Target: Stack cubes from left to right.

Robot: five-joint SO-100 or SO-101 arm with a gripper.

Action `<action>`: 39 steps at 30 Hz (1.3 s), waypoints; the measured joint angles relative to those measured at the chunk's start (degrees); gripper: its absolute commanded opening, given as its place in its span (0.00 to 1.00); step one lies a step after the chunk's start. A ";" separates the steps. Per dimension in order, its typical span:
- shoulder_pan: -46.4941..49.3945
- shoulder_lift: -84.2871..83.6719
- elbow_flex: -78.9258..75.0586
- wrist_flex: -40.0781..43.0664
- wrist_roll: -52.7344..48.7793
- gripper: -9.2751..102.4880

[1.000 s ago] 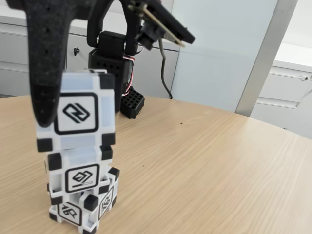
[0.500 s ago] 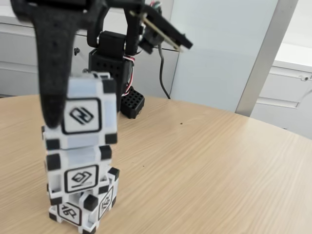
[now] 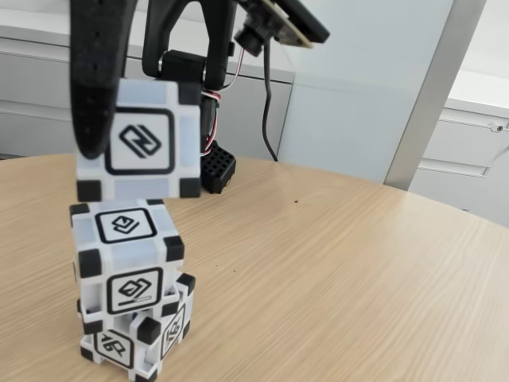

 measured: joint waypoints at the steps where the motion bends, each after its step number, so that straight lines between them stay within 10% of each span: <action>1: 0.00 0.00 0.00 0.00 0.00 0.20; 30: 0.88 -4.13 3.78 0.00 -2.64 0.20; 39: 1.23 -3.52 5.36 0.00 -2.72 0.37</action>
